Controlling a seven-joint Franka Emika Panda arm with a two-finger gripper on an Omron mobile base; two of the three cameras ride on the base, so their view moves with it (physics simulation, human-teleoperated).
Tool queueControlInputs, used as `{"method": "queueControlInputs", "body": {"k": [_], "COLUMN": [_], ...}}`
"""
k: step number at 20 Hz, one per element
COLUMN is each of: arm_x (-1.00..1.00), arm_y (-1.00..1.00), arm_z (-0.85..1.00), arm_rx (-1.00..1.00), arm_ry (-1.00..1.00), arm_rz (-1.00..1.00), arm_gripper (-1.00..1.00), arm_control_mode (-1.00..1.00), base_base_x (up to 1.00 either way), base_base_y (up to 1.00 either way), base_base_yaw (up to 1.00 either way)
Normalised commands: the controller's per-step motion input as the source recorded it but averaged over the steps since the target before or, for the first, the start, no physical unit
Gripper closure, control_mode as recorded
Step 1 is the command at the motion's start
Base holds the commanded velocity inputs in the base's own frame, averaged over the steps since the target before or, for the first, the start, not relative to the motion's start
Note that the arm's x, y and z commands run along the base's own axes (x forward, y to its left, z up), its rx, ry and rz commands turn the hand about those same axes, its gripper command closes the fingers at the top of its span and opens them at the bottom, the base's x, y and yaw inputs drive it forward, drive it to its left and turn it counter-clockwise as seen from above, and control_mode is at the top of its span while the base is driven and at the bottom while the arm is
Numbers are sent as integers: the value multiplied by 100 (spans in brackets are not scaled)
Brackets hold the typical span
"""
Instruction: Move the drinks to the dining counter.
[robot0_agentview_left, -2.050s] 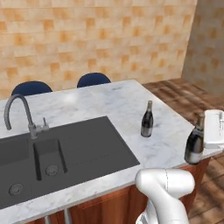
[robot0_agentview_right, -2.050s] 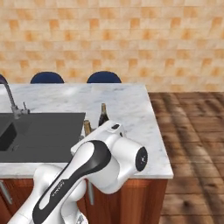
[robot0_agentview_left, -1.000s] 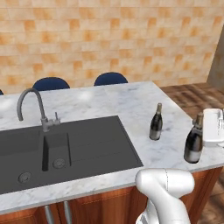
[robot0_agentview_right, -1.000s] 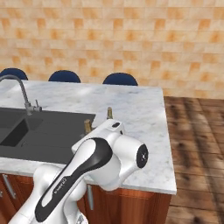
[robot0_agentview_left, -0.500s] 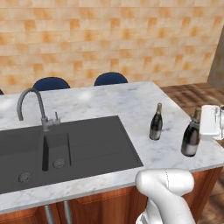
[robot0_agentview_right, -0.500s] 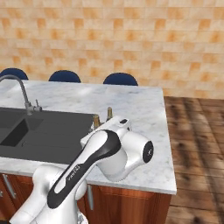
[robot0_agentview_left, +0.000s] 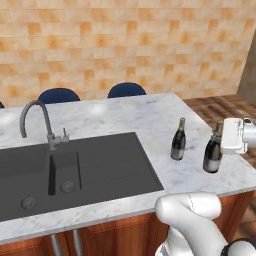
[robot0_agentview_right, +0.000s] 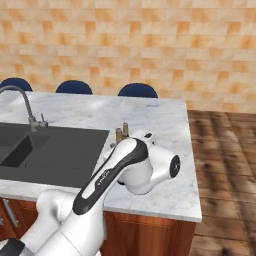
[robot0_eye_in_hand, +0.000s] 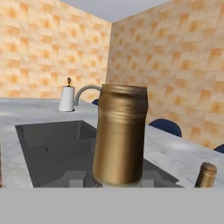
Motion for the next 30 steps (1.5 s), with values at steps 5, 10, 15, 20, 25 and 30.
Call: {"method": "queueControlInputs", "body": {"k": [5, 10, 15, 20, 25, 30], "arm_x": [43, 42, 38, 38, 31, 26], "arm_y": [-29, -31, -22, -10, 0, 0], "arm_z": [-33, -28, -20, -12, -17, -21], "arm_rx": [0, 0, 0, 0, 0, 0], "arm_ry": [-3, -1, -2, -1, -1, -4], "arm_rz": [0, 0, 0, 0, 0, 0], "arm_gripper": [100, 100, 100, 100, 100, 100], "arm_control_mode": [-100, -100, -100, -100, -100, -100], "base_base_x": [0, 0, 0, 0, 0, 0], "base_base_y": [0, 0, 0, 0, 0, 0], "base_base_yaw": [0, 0, 0, 0, 0, 0]}}
